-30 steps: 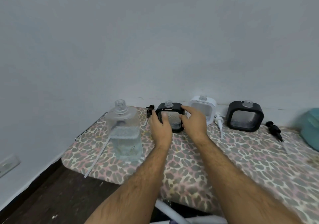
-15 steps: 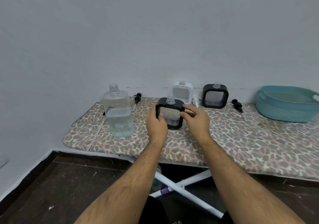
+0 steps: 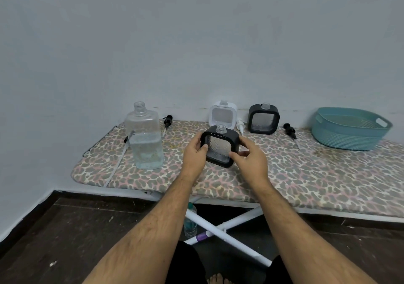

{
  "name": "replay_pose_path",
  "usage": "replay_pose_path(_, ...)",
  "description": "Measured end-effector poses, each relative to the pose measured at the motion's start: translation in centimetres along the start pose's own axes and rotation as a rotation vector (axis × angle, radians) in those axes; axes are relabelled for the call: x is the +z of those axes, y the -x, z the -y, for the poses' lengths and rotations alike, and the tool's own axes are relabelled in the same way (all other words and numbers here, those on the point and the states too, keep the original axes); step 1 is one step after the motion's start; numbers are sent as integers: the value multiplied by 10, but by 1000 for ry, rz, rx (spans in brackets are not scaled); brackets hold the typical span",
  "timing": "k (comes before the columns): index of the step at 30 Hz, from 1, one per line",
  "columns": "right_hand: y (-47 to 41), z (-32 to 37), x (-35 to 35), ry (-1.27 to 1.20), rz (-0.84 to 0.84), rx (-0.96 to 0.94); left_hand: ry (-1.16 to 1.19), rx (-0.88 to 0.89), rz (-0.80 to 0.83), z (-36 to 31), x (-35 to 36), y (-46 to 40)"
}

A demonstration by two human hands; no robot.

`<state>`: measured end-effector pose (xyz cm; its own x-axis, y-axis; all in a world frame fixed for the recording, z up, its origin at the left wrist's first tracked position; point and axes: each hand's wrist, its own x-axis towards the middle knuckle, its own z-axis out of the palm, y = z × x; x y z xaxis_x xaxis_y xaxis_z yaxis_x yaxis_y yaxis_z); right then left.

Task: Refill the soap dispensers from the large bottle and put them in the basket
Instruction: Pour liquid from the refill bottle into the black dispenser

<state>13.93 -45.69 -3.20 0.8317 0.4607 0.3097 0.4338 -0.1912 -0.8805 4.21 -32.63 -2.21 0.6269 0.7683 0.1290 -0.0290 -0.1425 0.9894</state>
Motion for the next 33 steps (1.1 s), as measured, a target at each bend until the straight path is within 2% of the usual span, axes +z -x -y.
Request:
replay_pose_path(6, -16, 1, 0, -62, 170, 69, 13, -31, 93, -1, -6, -1)
replay_pose_path(14, -8, 9, 9, -70, 161, 67, -54, 30, 78, -4, -12, 10)
replay_pose_path(17, -5, 13, 12, -97, 192, 47, -116, 72, -10, -1, -19, 19)
replay_pose_path(23, -4, 17, 11, -109, 219, 66, -159, 213, -315, -8, -55, 37)
replay_pose_path(29, 4, 21, 14, -104, 185, 75, -173, 230, -381, -15, -92, 44)
replay_pose_path(33, 7, 19, 15, -91, 173, 60, -233, 282, -601, -18, -116, 44)
